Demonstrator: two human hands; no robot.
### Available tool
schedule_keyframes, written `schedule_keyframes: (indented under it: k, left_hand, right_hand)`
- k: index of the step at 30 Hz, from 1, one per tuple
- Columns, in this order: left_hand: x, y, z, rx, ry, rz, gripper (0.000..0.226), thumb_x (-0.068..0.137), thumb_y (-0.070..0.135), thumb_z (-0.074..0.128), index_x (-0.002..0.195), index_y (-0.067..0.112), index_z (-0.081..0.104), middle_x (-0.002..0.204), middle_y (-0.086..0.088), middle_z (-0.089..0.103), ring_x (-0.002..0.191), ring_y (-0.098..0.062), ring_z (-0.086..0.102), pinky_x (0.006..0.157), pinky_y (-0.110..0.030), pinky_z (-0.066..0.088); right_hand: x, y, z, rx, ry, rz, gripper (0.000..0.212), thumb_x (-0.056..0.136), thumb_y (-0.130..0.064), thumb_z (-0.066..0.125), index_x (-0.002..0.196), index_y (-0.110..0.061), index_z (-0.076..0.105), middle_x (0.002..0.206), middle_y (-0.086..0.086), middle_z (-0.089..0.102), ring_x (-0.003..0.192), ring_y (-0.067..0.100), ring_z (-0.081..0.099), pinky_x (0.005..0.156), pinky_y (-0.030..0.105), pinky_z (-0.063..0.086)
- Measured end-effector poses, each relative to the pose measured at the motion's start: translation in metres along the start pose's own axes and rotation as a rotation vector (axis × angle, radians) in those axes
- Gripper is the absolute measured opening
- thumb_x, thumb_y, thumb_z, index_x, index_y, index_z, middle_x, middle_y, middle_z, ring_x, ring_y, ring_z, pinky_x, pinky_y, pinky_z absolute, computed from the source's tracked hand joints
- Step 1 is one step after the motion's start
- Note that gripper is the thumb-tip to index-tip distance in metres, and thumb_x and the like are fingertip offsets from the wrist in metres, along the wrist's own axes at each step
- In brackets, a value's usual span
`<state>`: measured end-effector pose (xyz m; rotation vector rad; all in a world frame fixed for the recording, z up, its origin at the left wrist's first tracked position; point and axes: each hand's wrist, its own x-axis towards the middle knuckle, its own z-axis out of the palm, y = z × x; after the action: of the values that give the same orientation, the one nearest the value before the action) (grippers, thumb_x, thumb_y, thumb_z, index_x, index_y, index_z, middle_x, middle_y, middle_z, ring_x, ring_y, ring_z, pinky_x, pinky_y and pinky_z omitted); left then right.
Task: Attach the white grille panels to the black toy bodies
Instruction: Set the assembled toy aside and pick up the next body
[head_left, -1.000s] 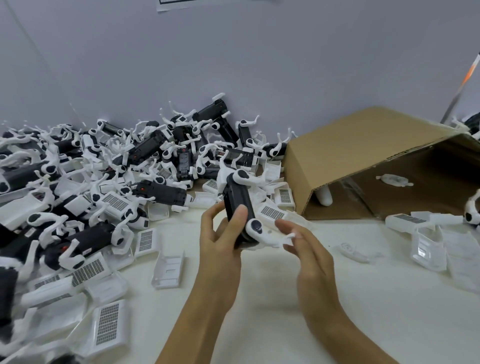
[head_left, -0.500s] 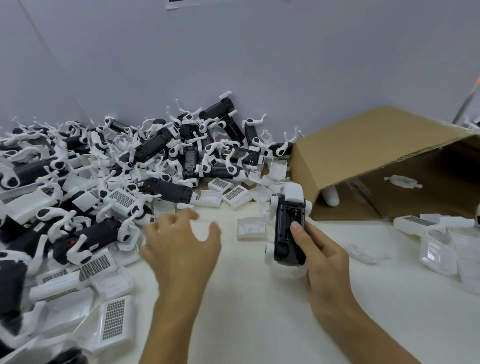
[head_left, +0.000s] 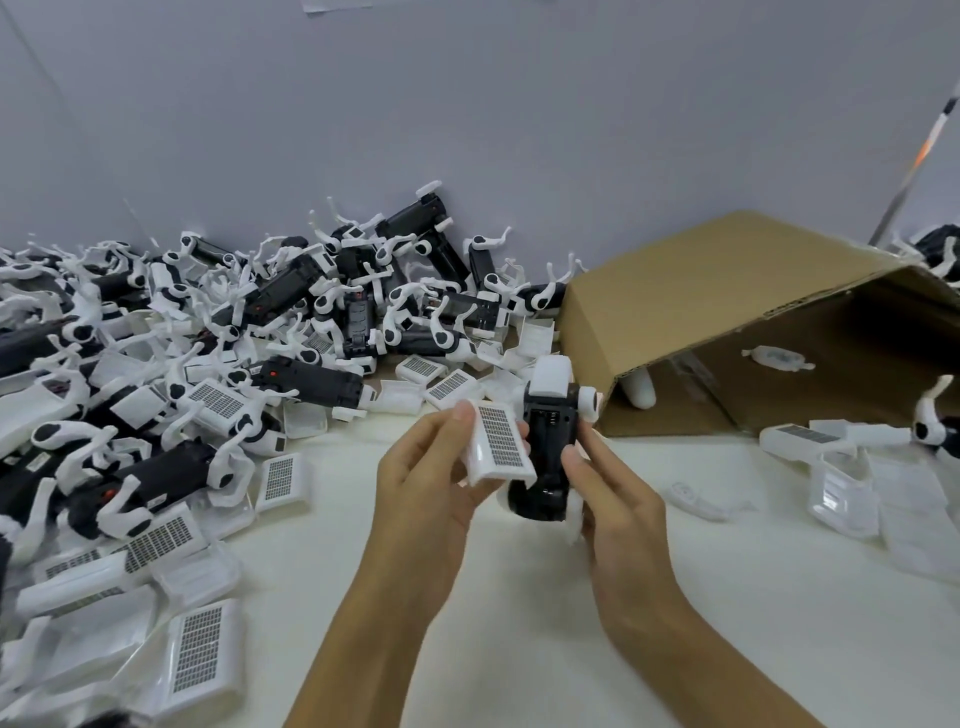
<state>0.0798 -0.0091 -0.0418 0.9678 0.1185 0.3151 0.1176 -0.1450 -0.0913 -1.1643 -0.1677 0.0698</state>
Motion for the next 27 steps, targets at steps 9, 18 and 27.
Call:
schedule_keyframes:
  k: [9, 18, 27]
  left_hand:
    - [0.004, -0.013, -0.004, 0.286, 0.046, 0.131, 0.033, 0.104, 0.008, 0.048, 0.099, 0.027, 0.076, 0.097, -0.001, 0.075, 0.086, -0.011, 0.068, 0.070, -0.021, 0.054]
    - [0.000, -0.038, -0.002, 0.621, 0.171, 0.248, 0.014, 0.096, 0.028, 0.066, 0.108, 0.030, 0.074, 0.098, 0.020, 0.075, 0.095, 0.010, 0.066, 0.077, -0.005, 0.048]
    - [0.000, -0.038, -0.003, 0.426, 0.132, 0.321, 0.035, 0.081, 0.028, 0.081, 0.113, 0.038, 0.070, 0.109, 0.017, 0.075, 0.105, 0.001, 0.069, 0.081, -0.010, 0.053]
  right_hand:
    - [-0.006, 0.000, 0.003, -0.102, -0.039, -0.083, 0.048, 0.080, -0.030, 0.070, 0.127, -0.034, 0.064, 0.111, -0.007, 0.077, 0.107, 0.007, 0.071, 0.080, 0.014, 0.055]
    - [-0.005, 0.001, 0.004, -0.082, 0.002, -0.077, 0.044, 0.076, -0.032, 0.074, 0.118, -0.043, 0.066, 0.108, -0.010, 0.078, 0.099, 0.002, 0.073, 0.072, 0.010, 0.053]
    - [-0.005, 0.002, 0.003, -0.072, -0.011, -0.048, 0.045, 0.077, -0.034, 0.073, 0.121, -0.042, 0.067, 0.104, -0.013, 0.078, 0.097, 0.003, 0.073, 0.070, 0.012, 0.054]
